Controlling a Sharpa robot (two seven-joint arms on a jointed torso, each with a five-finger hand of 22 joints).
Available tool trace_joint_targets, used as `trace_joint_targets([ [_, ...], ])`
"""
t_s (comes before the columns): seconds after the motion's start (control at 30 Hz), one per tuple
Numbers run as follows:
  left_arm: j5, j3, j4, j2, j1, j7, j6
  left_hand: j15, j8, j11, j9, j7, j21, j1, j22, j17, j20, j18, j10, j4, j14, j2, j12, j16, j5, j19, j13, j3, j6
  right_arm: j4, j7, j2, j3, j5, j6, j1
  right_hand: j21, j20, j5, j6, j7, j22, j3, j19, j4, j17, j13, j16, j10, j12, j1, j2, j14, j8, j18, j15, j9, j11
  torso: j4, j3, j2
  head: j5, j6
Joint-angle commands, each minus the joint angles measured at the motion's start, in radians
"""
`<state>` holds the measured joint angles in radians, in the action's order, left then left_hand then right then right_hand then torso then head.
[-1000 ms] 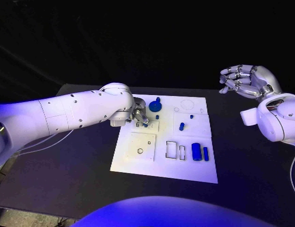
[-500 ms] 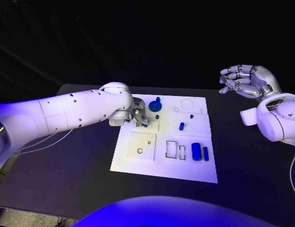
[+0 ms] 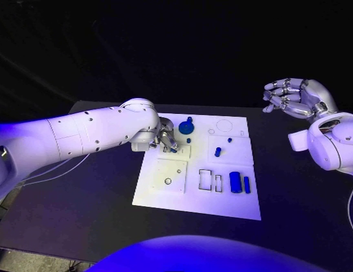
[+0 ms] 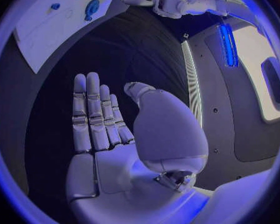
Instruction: Assemble the parts on the task board
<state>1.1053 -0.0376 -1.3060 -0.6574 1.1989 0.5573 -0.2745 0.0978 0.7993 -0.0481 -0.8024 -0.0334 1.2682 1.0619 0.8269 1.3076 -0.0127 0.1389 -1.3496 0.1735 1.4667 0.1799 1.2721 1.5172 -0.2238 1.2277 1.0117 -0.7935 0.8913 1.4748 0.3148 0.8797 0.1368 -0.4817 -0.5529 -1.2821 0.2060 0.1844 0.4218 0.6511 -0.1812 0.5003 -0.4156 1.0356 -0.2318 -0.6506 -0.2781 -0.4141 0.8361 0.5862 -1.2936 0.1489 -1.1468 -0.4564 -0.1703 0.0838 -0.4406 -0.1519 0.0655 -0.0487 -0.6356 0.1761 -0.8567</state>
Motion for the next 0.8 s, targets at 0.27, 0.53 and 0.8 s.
trace_joint_targets([
  [0.27, -0.052, -0.002, 0.024, 0.015, 0.001, 0.028, -0.038, 0.002, 0.003, 0.002, 0.000, 0.009, 0.003, 0.046, -0.002, 0.150, -0.001, -0.008, -0.004, -0.097, 0.076, -0.042, 0.003, 0.005, -0.002, 0.004, -0.004, -0.102, 0.007, 0.001, 0.008, 0.000, 0.000, -0.006, 0.006, 0.000, -0.003, 0.004, 0.004, 0.000, -0.051, -0.001, -0.008, 0.005, 0.001, -0.001, 0.001, 0.002, -0.004, 0.006, 0.007, -0.001, -0.009, -0.003, -0.010, 0.000, 0.001, -0.004, -0.0005, -0.0009, 0.000, -0.002, 0.001],
  [0.53, -0.076, -0.003, 0.046, 0.029, 0.005, 0.052, -0.052, 0.000, 0.003, 0.003, -0.001, 0.009, 0.001, 0.022, -0.004, 0.150, -0.002, -0.008, -0.008, -0.077, 0.075, -0.041, 0.007, 0.005, 0.003, 0.003, 0.004, -0.091, 0.013, 0.002, 0.007, 0.000, 0.000, -0.006, 0.006, 0.000, -0.004, 0.004, 0.005, 0.000, -0.051, -0.002, -0.008, 0.006, 0.002, -0.002, 0.003, 0.004, -0.004, 0.007, 0.007, 0.000, -0.010, -0.004, -0.010, 0.000, 0.002, -0.004, 0.0003, -0.0004, 0.000, -0.002, -0.001],
  [0.8, -0.083, -0.007, 0.057, 0.038, 0.006, 0.060, -0.066, 0.001, 0.003, 0.002, -0.002, 0.011, 0.001, 0.000, -0.003, 0.150, -0.002, -0.008, -0.009, -0.059, 0.076, -0.034, 0.007, 0.005, 0.005, 0.003, 0.006, -0.067, 0.017, 0.002, 0.007, 0.000, 0.000, -0.006, 0.006, 0.000, -0.004, 0.004, 0.005, 0.000, -0.051, -0.002, -0.008, 0.006, 0.002, -0.002, 0.003, 0.004, -0.004, 0.007, 0.007, 0.000, -0.010, -0.004, -0.010, 0.000, 0.002, -0.004, -0.0003, 0.0000, 0.000, -0.004, -0.002],
])
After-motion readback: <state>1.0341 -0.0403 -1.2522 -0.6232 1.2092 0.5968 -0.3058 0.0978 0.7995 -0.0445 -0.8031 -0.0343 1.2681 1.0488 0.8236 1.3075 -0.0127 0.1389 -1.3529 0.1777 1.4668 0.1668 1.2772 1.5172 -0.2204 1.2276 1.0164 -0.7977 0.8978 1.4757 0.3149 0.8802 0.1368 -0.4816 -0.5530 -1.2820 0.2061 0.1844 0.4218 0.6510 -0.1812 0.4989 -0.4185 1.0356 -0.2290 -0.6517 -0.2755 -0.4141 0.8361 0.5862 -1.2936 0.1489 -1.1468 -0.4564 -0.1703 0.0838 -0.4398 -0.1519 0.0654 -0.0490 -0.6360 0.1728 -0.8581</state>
